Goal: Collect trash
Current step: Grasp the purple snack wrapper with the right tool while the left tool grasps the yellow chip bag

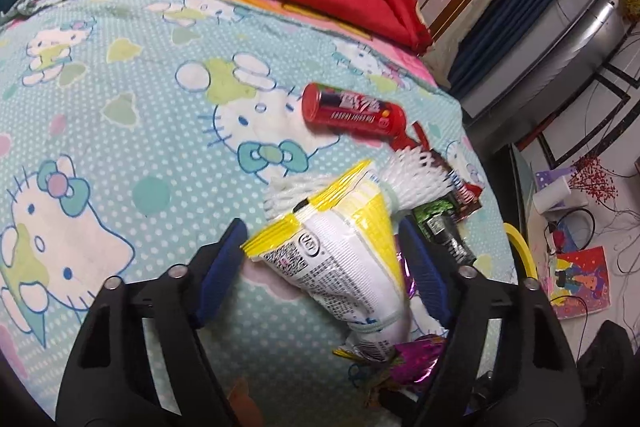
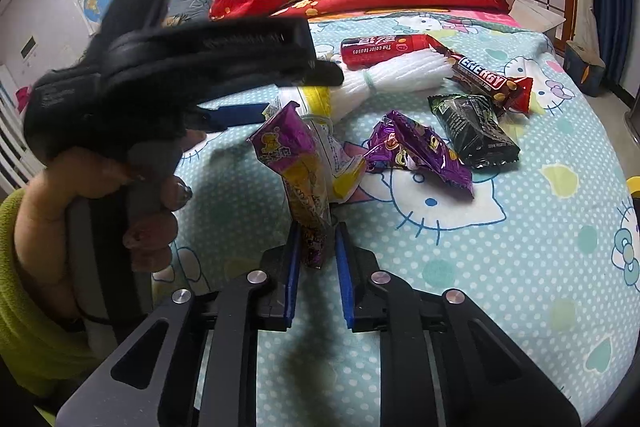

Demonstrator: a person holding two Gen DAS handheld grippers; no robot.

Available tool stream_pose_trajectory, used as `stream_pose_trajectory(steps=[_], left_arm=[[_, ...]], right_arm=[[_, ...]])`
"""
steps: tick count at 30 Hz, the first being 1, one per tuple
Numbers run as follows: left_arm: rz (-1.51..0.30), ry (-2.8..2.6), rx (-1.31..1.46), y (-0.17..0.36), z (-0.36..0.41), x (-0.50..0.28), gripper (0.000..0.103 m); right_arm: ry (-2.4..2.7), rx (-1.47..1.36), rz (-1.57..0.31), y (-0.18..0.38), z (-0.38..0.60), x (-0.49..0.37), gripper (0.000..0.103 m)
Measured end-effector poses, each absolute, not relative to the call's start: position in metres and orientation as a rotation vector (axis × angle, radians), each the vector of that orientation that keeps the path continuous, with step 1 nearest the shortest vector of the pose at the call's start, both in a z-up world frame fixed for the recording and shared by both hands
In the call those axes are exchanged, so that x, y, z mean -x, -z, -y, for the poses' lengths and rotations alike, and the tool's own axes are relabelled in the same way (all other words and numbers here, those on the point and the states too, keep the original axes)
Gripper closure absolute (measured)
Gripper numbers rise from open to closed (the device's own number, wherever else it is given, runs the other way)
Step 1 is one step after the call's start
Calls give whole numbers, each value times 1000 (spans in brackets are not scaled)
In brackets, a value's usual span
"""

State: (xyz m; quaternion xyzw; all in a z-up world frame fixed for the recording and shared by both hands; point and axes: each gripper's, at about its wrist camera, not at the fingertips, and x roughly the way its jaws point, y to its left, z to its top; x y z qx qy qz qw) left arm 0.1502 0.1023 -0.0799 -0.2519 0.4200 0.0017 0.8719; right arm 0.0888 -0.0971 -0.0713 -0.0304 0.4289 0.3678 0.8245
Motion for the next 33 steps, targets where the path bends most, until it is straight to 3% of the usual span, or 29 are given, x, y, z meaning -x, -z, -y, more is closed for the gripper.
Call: stream_pose_trajectory(steps=[10, 19, 33], left_arm=[[-844, 18, 575, 75, -114, -139, 50], [-774, 8, 597, 53, -128, -123, 52], [-658, 30, 564, 7, -122, -106, 52]], right_arm=[[-782, 64, -899, 68, 101, -82, 92], [-796, 72, -872, 63, 99, -82, 97], [-757, 31, -803, 43, 124, -83, 98]])
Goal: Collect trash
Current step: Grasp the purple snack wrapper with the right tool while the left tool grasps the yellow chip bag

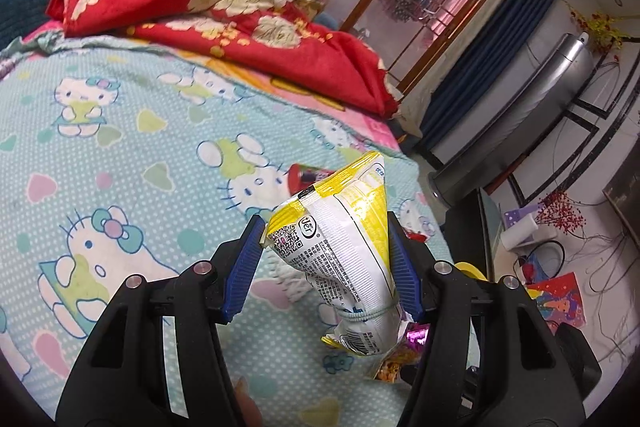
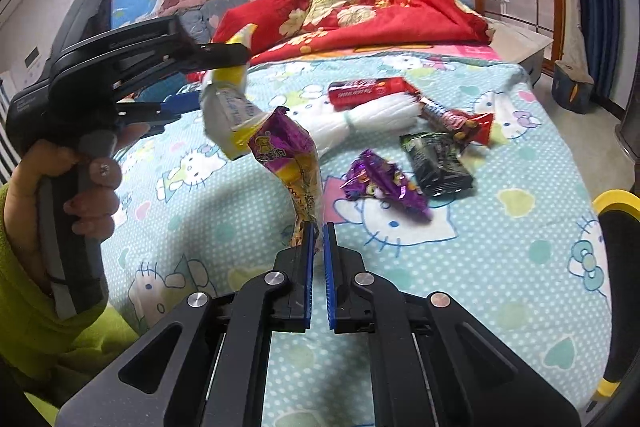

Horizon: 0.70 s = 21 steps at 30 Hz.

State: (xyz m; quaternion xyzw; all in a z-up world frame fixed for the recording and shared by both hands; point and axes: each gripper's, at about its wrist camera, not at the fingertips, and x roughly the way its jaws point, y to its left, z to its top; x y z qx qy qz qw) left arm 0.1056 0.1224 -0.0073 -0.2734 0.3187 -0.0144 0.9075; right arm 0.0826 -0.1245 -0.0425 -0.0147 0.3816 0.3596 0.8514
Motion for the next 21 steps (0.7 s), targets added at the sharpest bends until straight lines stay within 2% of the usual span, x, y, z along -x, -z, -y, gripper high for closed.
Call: stream_pose_trajectory(steps=[21], left_arm=[[-639, 145, 467, -16, -65, -106, 52]], right_arm=[[-625, -70, -757, 23, 185, -105, 98]])
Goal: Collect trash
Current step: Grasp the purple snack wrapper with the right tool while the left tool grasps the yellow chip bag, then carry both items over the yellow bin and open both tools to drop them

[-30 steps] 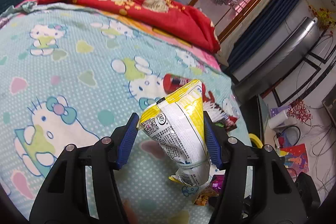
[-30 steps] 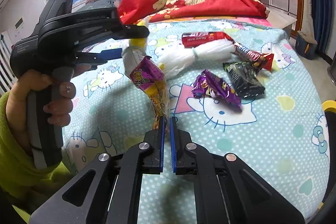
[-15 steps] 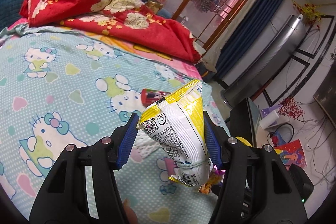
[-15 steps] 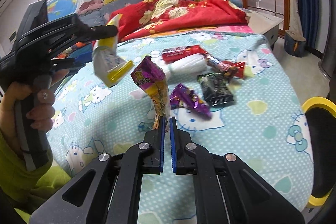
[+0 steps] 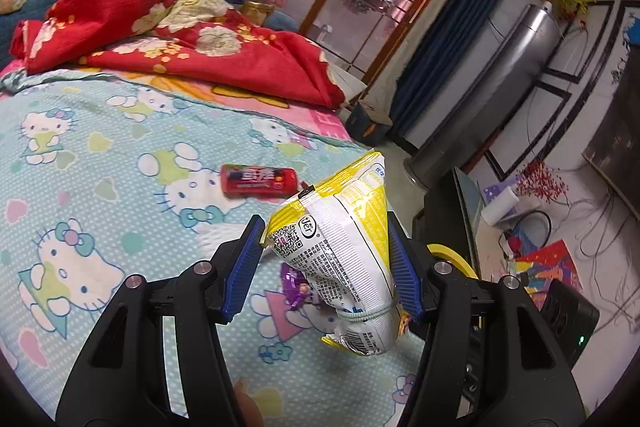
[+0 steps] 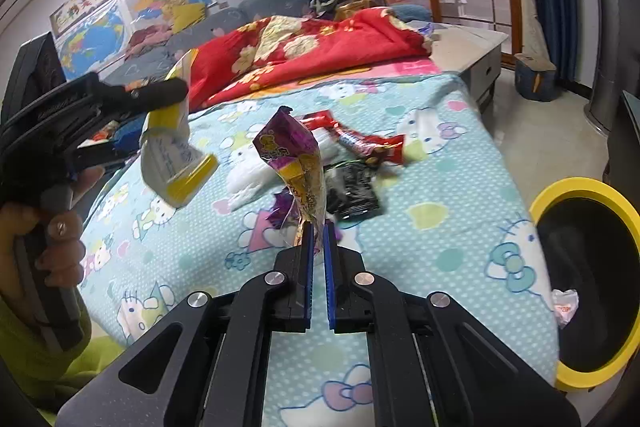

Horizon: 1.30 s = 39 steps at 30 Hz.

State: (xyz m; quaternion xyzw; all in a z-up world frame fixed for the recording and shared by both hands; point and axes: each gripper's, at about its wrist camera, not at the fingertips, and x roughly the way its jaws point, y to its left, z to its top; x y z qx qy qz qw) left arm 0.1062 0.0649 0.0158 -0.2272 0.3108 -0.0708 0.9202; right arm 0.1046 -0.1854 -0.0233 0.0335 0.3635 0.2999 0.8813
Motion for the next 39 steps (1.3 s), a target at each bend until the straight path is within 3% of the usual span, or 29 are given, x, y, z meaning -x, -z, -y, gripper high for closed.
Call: stream_pose_trajectory(steps=[39], left_arm=[[-674, 425, 212, -14, 92, -140, 52]], right_arm=[[-277, -290, -682, 20, 340, -134, 99]])
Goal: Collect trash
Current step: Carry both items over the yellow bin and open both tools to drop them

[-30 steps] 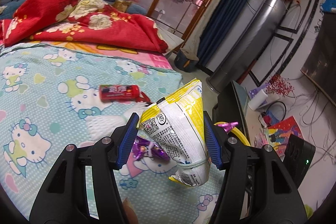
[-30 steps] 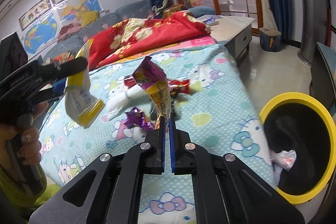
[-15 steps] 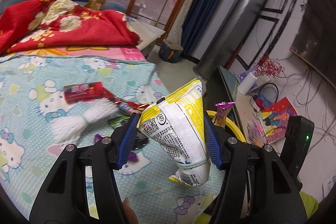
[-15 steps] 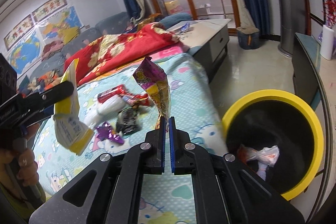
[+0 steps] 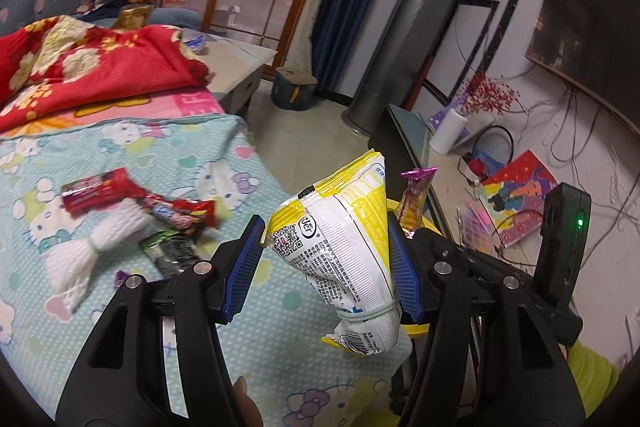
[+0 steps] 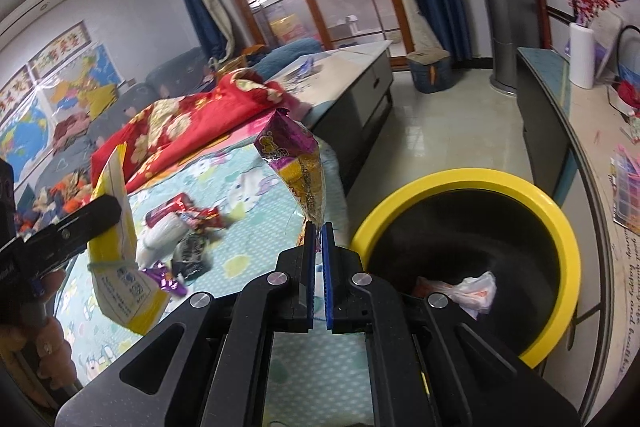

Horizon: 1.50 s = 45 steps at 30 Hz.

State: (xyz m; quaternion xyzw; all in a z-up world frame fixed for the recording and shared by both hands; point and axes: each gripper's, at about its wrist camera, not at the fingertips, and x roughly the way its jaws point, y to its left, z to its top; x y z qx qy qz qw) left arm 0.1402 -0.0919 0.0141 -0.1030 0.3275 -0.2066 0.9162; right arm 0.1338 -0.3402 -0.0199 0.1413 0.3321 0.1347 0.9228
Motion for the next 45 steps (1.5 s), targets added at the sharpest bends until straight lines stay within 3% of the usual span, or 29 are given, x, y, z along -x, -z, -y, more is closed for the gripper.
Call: stream_pose_trajectory(steps=[45], left_arm=[[-731, 615, 31, 29, 237, -168, 49]], right_arm=[[38, -544, -768, 79, 476, -137, 99]])
